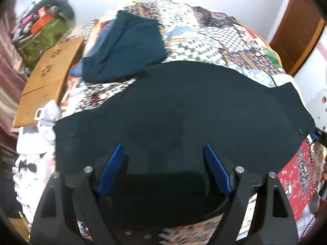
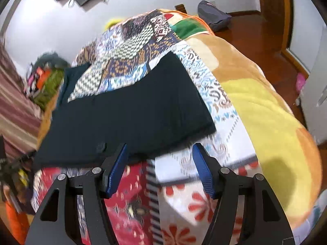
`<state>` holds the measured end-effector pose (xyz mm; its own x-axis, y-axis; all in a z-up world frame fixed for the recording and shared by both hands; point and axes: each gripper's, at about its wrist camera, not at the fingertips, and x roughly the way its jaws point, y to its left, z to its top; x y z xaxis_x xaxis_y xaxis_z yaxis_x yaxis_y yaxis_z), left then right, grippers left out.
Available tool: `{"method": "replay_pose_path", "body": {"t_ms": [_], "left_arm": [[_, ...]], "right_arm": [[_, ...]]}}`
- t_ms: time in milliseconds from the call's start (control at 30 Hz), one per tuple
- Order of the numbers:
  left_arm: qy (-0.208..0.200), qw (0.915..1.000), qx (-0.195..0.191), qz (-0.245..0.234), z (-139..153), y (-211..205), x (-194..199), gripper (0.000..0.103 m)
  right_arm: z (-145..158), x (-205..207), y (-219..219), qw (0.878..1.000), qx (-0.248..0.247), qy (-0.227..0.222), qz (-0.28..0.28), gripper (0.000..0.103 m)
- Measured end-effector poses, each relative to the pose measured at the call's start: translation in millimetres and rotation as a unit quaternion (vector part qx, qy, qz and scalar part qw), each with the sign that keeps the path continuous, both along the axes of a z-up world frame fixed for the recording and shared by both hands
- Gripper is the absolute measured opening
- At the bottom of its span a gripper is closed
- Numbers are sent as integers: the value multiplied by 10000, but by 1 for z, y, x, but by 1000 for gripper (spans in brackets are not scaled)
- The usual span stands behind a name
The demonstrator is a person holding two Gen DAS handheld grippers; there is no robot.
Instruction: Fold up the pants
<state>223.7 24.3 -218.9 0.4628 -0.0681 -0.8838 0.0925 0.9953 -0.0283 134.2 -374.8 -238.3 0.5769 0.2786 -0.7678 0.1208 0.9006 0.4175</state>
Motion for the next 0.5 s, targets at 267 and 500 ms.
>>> {"method": "replay_pose_path", "body": {"t_ms": [267, 500], "left_arm": [[-45, 9993, 168, -343, -2, -47, 22, 83], [51, 9988, 55, -483, -9, -72, 40, 88]], "right_arm": [[-4, 23, -4, 9989, -109, -275, -355, 13], [10, 33, -29, 9966, -389, -641, -349, 9]]}}
